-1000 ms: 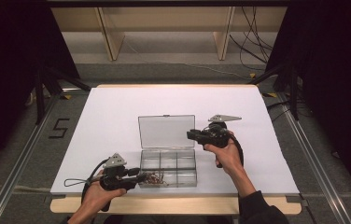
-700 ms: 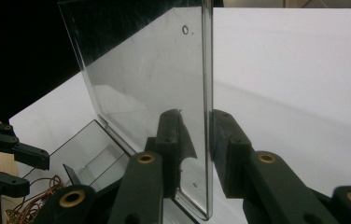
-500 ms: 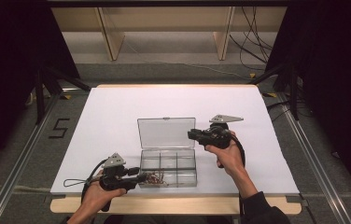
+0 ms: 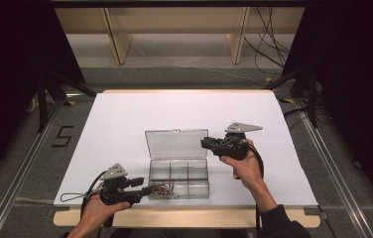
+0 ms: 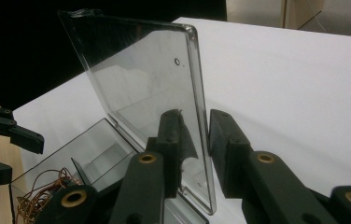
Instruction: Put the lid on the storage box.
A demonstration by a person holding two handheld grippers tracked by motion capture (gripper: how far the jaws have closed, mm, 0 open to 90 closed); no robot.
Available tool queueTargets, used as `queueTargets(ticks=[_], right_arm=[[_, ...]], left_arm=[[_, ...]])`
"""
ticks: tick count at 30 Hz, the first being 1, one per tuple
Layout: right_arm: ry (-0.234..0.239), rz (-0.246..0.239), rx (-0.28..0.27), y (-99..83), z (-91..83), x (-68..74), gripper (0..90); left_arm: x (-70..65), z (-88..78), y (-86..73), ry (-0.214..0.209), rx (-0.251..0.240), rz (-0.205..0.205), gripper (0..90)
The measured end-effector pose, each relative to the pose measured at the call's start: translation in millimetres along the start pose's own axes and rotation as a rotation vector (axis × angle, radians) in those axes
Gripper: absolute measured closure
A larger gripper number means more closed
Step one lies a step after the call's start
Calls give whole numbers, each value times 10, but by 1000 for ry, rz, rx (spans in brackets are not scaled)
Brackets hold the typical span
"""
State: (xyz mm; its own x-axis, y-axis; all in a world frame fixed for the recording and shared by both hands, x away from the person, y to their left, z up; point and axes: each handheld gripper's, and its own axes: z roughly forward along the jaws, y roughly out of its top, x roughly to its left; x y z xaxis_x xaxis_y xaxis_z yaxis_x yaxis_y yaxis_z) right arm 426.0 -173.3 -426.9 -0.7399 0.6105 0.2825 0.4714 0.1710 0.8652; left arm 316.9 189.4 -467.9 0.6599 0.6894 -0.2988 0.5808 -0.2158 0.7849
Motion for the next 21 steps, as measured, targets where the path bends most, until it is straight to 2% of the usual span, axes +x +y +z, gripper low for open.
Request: queueTargets(ticks=[3,4,5,8,10,11,13,14,15,19,20,21], right_arm=[[-4,-34,2,0,-10,15,748],[-11,-50,-7,-1,-13,14,747],[-6,-25,-3,-6,-27,45,747],[-10,-28,-2,-5,-41,57,746],[-13,-42,-2,-7,-49,71,744],[-18,-68,-3,-5,-57,77,741],[-16,-65,-1,-6,-58,83,739],[-20,-80,-9,-8,-63,83,736],[-17,-52,-1,-19,-75,115,733],[-15,-71,-7,-19,-88,123,730],[-22,-53,-7,-22,-113,150,727],[-22,-53,-7,-22,-113,150,727]], left_arm=[[-19,-47,-41,18,6,20,455],[-29,-50,-54,12,1,16,453],[-37,-68,-76,11,9,30,450],[-55,-84,-98,9,14,33,437],[-71,-103,-116,8,11,38,429],[-86,-121,-130,1,5,35,415],[-100,-130,-145,11,-3,29,406],[-89,-152,-152,0,17,43,399],[-99,-153,-166,-1,14,38,388],[-114,-167,-211,6,24,40,376],[-98,-177,-223,11,41,64,369],[-98,-177,-223,11,41,64,368]])
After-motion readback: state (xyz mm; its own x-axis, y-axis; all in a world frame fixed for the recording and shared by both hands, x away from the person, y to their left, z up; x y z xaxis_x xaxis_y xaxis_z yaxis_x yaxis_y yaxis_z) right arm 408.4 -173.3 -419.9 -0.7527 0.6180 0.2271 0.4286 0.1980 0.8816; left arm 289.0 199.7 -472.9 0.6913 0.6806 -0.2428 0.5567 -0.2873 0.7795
